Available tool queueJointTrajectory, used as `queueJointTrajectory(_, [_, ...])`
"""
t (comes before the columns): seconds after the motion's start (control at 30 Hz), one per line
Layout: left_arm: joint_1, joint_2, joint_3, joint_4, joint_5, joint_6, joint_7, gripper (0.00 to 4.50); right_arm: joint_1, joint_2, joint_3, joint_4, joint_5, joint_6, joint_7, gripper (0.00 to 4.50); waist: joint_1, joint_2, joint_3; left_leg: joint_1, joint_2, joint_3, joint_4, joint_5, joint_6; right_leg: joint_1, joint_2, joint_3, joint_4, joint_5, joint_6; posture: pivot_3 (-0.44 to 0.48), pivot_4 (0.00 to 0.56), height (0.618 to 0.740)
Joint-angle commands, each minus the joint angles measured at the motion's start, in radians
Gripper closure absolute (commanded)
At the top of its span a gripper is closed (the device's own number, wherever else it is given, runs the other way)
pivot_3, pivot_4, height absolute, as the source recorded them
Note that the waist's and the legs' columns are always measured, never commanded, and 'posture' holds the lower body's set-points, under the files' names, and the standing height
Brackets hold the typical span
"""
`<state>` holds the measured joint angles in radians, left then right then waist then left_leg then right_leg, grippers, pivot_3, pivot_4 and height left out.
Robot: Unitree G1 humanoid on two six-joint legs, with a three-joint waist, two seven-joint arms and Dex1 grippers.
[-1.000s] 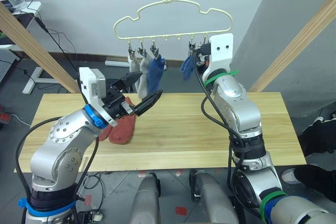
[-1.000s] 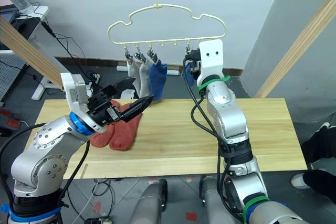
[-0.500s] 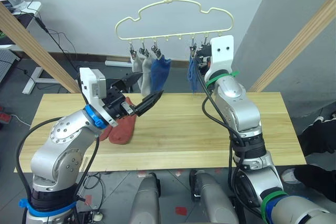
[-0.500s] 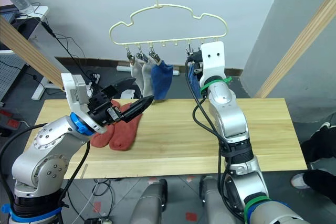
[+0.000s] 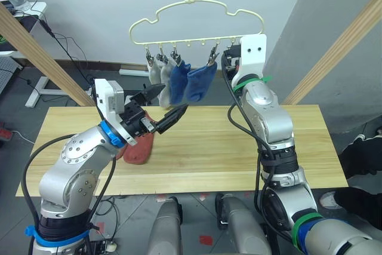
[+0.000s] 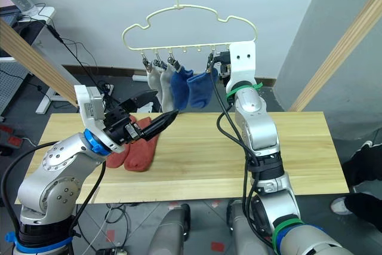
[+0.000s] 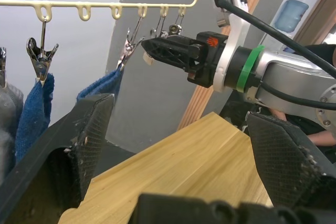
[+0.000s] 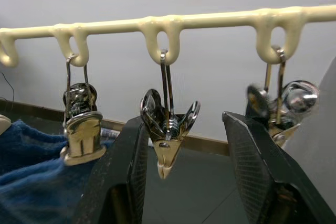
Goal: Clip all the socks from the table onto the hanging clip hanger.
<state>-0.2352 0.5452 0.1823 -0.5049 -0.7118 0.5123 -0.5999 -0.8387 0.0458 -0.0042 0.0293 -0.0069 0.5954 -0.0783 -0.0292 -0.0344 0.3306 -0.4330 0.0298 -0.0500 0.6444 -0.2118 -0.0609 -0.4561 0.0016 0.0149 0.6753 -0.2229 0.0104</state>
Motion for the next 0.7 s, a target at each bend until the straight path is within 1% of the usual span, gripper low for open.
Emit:
queueJointTrajectory(0.03, [-0.006,-0.006,0.0,-0.036,0.005,-0.026,0.003,0.0,-0.032,0.018,-0.015,-0.017,0.021,-0.03,-0.005,2.22,0.0,0.0,0.0,0.0,0.0,0.0,0.0,0.0,0.0,0.0,0.0,0.0,0.0,0.0,0.0,0.029,0.301,0.74])
queueJointTrajectory(0.07, [-0.006,-0.006,0.0,-0.037,0.007,-0.026,0.002,0.0,-0.035,0.023,-0.016,-0.017,0.023,-0.03,-0.005,2.61,0.0,0.0,0.0,0.0,0.0,0.0,0.0,0.0,0.0,0.0,0.0,0.0,0.0,0.0,0.0,0.029,0.301,0.74])
queueJointTrajectory(0.1, [-0.006,-0.007,-0.001,-0.037,0.008,-0.026,0.002,0.0,-0.037,0.025,-0.017,-0.017,0.024,-0.029,-0.005,2.84,0.0,0.0,0.0,0.0,0.0,0.0,0.0,0.0,0.0,0.0,0.0,0.0,0.0,0.0,0.0,0.029,0.301,0.74])
queueJointTrajectory(0.2, [-0.006,-0.009,0.0,-0.035,0.01,-0.026,0.002,0.0,-0.042,0.028,-0.013,-0.02,0.026,-0.027,-0.004,3.76,0.0,0.0,0.0,0.0,0.0,0.0,0.0,0.0,0.0,0.0,0.0,0.0,0.0,0.0,0.0,0.029,0.301,0.74])
queueJointTrajectory(0.23, [-0.006,-0.01,-0.001,-0.036,0.01,-0.026,0.003,0.0,-0.044,0.031,-0.012,-0.022,0.03,-0.025,-0.003,3.94,0.0,0.0,0.0,0.0,0.0,0.0,0.0,0.0,0.0,0.0,0.0,0.0,0.0,0.0,0.0,0.028,0.304,0.74])
queueJointTrajectory(0.47, [-0.005,-0.015,-0.002,-0.038,0.012,-0.024,0.009,0.0,-0.047,0.046,-0.015,-0.028,0.052,-0.014,0.01,3.94,0.0,0.0,0.0,0.0,0.0,0.0,0.0,0.0,0.0,0.0,0.0,0.0,0.0,0.0,0.0,0.03,0.305,0.74])
queueJointTrajectory(0.7, [-0.006,-0.019,-0.003,-0.039,0.018,-0.022,0.008,0.0,-0.052,0.034,-0.02,-0.014,0.056,-0.026,0.018,3.94,0.0,0.0,0.0,0.0,0.0,0.0,0.0,0.0,0.0,0.0,0.0,0.0,0.0,0.0,0.0,0.03,0.308,0.74])
